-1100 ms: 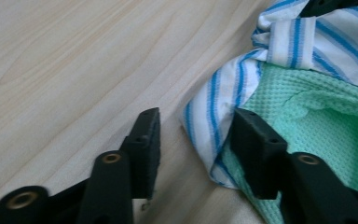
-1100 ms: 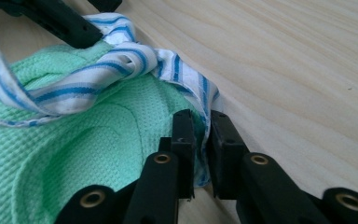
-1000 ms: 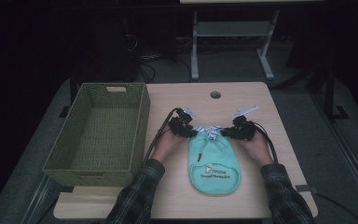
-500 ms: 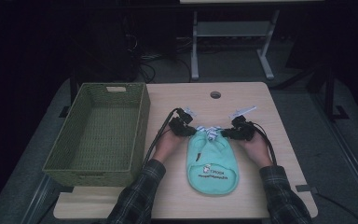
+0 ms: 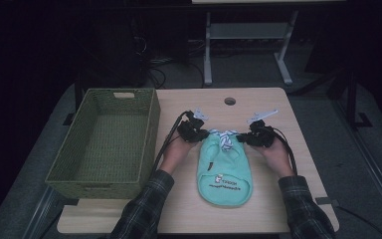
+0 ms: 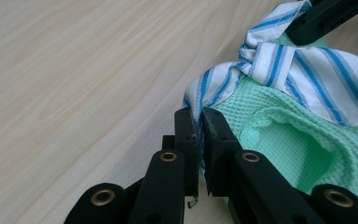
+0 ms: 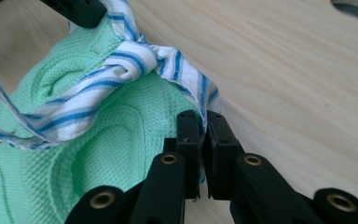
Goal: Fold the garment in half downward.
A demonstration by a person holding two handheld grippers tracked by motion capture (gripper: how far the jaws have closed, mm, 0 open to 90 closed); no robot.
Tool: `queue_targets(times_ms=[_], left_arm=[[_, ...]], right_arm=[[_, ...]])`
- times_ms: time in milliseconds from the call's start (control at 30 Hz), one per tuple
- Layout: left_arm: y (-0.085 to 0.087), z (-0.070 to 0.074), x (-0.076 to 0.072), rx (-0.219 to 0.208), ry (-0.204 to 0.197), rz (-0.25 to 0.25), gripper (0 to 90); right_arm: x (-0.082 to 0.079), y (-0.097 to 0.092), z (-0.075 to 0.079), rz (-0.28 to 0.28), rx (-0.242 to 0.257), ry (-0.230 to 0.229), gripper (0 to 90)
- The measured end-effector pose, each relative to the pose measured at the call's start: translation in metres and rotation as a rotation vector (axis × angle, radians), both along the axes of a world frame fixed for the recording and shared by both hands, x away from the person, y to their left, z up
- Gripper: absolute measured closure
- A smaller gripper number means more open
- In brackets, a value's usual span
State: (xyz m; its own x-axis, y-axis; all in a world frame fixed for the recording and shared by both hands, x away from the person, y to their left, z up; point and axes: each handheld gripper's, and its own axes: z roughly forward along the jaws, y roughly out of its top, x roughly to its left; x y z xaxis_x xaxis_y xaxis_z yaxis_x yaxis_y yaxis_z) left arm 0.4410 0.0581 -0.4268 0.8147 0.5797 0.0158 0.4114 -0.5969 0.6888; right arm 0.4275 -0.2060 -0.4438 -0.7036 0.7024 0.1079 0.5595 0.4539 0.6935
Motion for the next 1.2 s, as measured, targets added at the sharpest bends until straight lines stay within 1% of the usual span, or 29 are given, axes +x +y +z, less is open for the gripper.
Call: queue_targets(times_ms=[167, 233, 333, 433, 467, 567, 667, 733, 833, 933, 1000, 1067, 1100, 1200], left_arm=[[0.002, 0.01, -0.004, -0.013, -0.027, -0.003, 85.2], [0.003, 0.013, -0.006, -0.032, -0.037, 0.006, 85.2], [0.004, 0.019, -0.009, -0.042, -0.051, 0.006, 85.2], [0.005, 0.024, -0.011, -0.045, -0.067, -0.002, 85.2], [0.005, 0.026, -0.012, -0.053, -0.069, 0.001, 85.1], [0.006, 0.032, -0.013, -0.061, -0.088, -0.002, 85.1], [0.006, 0.04, -0.016, -0.069, -0.107, -0.003, 85.0], [0.007, 0.045, -0.018, -0.067, -0.122, -0.012, 85.0], [0.006, 0.052, -0.021, -0.072, -0.136, -0.012, 84.8], [0.007, 0.058, -0.023, -0.085, -0.158, -0.008, 84.8], [0.008, 0.061, -0.024, -0.091, -0.168, -0.008, 84.6], [0.008, 0.062, -0.025, -0.089, -0.174, -0.014, 84.6], [0.007, 0.061, -0.027, -0.089, -0.17, -0.011, 84.5], [0.006, 0.056, -0.033, -0.085, -0.172, -0.023, 84.5]], right_arm=[[-0.003, -0.001, 0.01, 0.007, 0.011, -0.027, 85.4], [-0.004, -0.001, 0.014, 0.008, 0.023, -0.04, 85.3], [-0.006, -0.002, 0.02, 0.006, 0.036, -0.049, 85.3], [-0.008, -0.002, 0.026, 0.009, 0.037, -0.069, 85.2], [-0.008, -0.002, 0.027, 0.011, 0.037, -0.078, 85.2], [-0.01, -0.003, 0.032, 0.012, 0.05, -0.092, 85.1], [-0.012, -0.003, 0.038, 0.01, 0.057, -0.116, 85.1], [-0.013, -0.004, 0.042, 0.011, 0.066, -0.132, 84.7], [-0.015, -0.004, 0.049, 0.007, 0.066, -0.15, 84.6], [-0.017, -0.004, 0.056, 0.009, 0.069, -0.178, 84.6], [-0.019, -0.004, 0.06, 0.012, 0.074, -0.19, 84.6], [-0.02, -0.004, 0.063, 0.012, 0.071, -0.203, 84.6], [-0.021, -0.004, 0.063, 0.014, 0.071, -0.208, 84.6], [-0.024, -0.004, 0.058, 0.016, 0.07, -0.207, 84.6]])
